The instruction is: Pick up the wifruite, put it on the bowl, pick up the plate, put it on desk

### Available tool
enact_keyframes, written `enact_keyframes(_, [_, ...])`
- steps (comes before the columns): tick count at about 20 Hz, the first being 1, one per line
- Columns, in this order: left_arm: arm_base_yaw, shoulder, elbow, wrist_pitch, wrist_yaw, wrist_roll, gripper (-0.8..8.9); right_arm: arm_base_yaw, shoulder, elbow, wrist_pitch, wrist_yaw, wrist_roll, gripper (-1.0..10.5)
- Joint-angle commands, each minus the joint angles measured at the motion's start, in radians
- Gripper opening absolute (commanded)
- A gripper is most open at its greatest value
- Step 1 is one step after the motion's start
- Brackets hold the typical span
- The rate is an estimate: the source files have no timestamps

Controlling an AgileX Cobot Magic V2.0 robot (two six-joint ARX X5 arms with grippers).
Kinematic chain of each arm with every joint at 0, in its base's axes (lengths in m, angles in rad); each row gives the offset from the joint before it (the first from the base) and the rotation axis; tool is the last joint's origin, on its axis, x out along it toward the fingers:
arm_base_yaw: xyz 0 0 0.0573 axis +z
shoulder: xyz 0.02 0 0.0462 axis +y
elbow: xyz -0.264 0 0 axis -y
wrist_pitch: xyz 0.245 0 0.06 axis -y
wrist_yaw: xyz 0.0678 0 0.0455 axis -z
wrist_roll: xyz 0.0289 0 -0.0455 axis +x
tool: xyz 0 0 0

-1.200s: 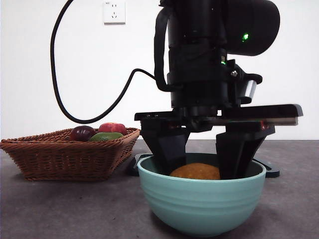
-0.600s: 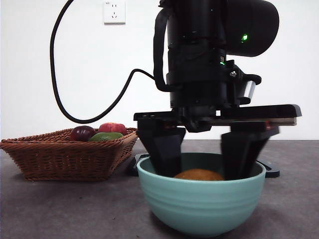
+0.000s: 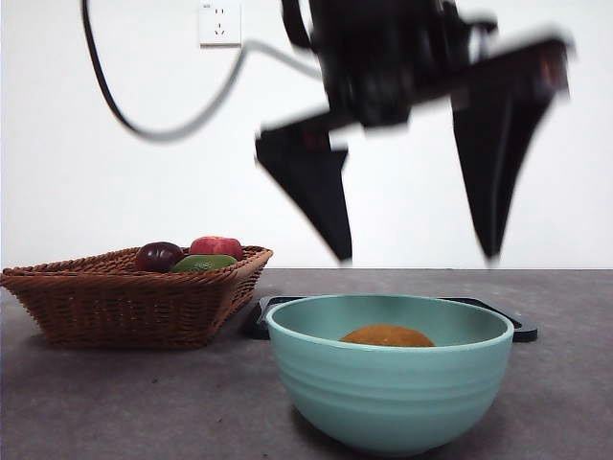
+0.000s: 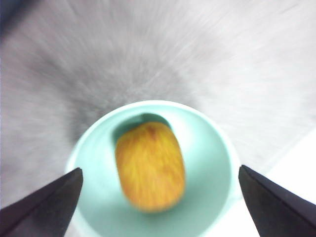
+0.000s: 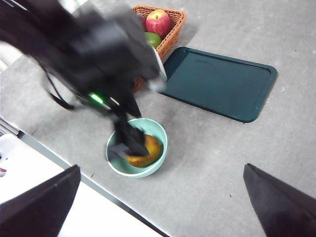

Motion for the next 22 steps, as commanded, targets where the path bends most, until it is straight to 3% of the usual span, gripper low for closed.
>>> enact_keyframes(1, [-0.013, -0.069, 0.028, -0.013, -0.004, 0.037, 5.09, 0.006, 0.000, 0.019, 0.005, 0.001, -0.008, 5.5])
enact_keyframes(9, [-0.011, -0.413, 0.028, -0.081, -0.004, 0.113, 5.10, 0.006, 0.001, 0.016, 0.006, 0.010, -0.007, 5.5])
enact_keyframes(12, [-0.005, -0.513, 0.020, -0.134, -0.015, 0.119, 5.66, 0.006, 0.003, 0.016, 0.013, 0.039, 0.000, 5.5])
enact_keyframes(17, [0.002, -0.665, -0.016, -0.189, -0.058, 0.129, 5.63, 0.006, 0.038, 0.016, 0.020, 0.049, 0.004, 5.5])
enact_keyframes(22, [0.002, -0.876, -0.182, -0.158, -0.058, 0.134, 5.63, 0.006, 0.134, 0.016, 0.014, 0.031, 0.002, 5.5])
